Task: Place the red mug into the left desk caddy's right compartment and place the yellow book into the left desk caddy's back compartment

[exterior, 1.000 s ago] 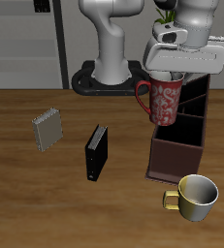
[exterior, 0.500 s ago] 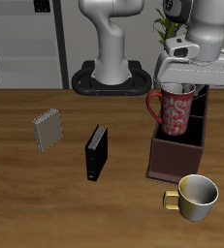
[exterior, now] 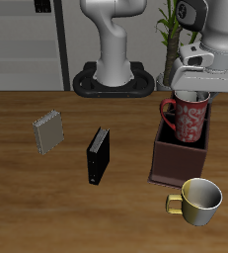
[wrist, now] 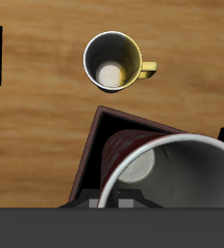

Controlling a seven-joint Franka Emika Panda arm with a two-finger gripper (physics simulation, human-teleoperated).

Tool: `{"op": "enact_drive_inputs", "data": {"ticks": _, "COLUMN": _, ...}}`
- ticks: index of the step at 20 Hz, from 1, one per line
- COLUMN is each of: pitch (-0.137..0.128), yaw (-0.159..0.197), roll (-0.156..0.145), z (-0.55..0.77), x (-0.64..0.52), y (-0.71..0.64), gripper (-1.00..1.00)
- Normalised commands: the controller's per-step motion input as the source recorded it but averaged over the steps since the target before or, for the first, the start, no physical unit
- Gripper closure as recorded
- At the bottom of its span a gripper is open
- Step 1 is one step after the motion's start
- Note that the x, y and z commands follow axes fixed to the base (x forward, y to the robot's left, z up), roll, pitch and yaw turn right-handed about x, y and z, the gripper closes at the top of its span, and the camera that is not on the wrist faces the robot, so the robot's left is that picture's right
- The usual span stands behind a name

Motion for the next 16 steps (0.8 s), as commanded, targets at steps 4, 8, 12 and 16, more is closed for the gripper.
{"op": "enact_drive_inputs", "data": {"ticks": 4, "pitch": -0.002, "yaw": 0.005, "roll": 0.007, "z": -0.05, "x": 0.01, "y": 0.05, "gripper": 1.0}}
{"op": "enact_drive_inputs", "data": {"ticks": 8, "pitch": 0.03, "yaw": -0.019, "roll": -0.021, "z": -0.18, "x": 0.09, "y": -0.12, "gripper": 1.0}}
{"op": "enact_drive_inputs", "data": {"ticks": 12, "pitch": 0.042, "yaw": -0.014, "roll": -0.005, "z": -0.28, "x": 0.06, "y": -0.08, "gripper": 1.0}}
{"op": "enact_drive_inputs", "data": {"ticks": 16, "pitch": 0.015, "yaw": -0.001, "roll": 0.001, "z": -0.11, "x": 0.0, "y": 0.0, "gripper": 1.0}}
